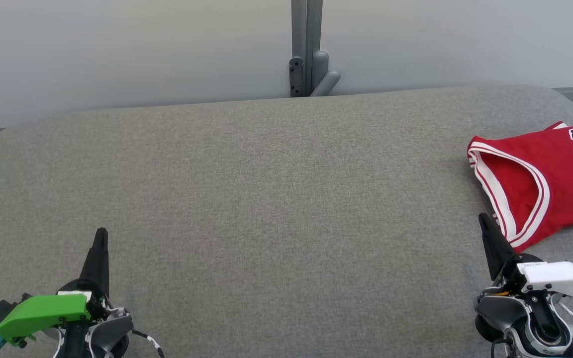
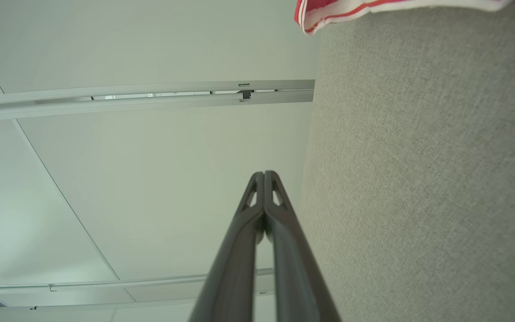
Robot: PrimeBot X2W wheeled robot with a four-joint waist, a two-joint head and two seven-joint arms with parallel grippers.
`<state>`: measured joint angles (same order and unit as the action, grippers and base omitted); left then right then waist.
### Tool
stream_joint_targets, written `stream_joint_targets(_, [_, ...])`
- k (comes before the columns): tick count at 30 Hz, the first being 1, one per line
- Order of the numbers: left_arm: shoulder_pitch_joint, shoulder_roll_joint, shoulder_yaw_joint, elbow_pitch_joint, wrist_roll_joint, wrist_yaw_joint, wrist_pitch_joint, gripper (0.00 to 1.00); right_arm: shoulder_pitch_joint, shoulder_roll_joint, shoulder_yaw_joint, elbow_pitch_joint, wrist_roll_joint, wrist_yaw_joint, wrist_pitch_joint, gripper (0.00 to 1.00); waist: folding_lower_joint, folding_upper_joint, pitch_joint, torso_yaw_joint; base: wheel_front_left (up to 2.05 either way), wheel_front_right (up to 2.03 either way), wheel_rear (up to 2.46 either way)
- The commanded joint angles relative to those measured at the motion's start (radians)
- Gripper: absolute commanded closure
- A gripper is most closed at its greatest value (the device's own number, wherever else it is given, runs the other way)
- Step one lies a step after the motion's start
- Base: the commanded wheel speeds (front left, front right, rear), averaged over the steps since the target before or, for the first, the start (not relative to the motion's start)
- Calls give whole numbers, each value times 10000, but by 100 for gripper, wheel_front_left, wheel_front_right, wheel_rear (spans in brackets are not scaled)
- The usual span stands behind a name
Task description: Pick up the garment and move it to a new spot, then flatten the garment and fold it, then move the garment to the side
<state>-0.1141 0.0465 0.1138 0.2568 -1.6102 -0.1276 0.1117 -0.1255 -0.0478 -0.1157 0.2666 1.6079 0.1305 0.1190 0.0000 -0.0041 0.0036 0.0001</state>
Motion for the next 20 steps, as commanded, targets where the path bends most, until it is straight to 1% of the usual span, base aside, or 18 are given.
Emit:
stream_joint_targets(1, [-137, 69, 24, 1, -30, -61, -13, 100, -72, -45, -23, -34, 50, 4, 45, 100, 0, 41, 0, 0, 0, 0, 0])
stream_joint_targets(20, [-137, 69, 23, -1, -31, -61, -12, 100, -70, -45, -22, -34, 50, 4, 44, 100, 0, 41, 0, 0, 0, 0, 0])
